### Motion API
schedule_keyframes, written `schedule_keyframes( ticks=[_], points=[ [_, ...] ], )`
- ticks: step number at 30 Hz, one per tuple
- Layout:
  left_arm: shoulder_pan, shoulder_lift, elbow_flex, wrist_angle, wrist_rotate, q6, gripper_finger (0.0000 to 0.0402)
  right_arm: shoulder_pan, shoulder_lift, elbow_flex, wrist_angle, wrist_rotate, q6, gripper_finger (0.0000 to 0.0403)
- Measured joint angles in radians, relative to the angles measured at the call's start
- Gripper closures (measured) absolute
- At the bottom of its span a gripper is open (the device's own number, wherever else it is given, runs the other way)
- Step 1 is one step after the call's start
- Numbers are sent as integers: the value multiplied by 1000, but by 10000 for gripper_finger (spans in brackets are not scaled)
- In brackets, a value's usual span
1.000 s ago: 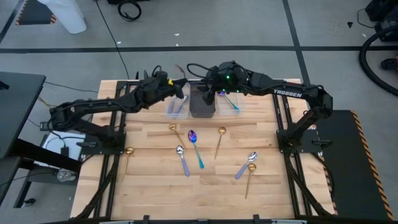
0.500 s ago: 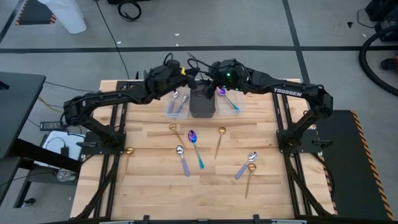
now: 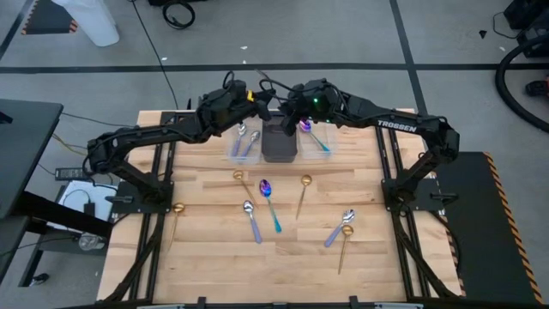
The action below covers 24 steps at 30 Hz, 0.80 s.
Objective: Sort silverware by color (type)
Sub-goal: Put the left blue spoon into the right transparent bin
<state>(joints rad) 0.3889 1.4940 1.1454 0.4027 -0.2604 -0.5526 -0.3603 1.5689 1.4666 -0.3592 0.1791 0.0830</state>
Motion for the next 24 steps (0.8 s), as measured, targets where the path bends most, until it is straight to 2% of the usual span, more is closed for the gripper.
schedule_keyframes(
  ticks=[5, 11, 16, 24],
  points=[
    [0, 0, 0, -8, -2, 0, 377, 0, 0, 0, -1, 0, 15, 391],
    [-1, -2, 1, -77, 2, 46, 324, -3, 0, -2, -8, 7, 48, 381],
    [0, -2, 0, -148, 1, 44, 283, -30, 0, -2, -68, 10, 108, 390],
    [8, -2, 0, -372, 57, 44, 274, -78, 0, -2, -222, 10, 175, 385]
  ],
)
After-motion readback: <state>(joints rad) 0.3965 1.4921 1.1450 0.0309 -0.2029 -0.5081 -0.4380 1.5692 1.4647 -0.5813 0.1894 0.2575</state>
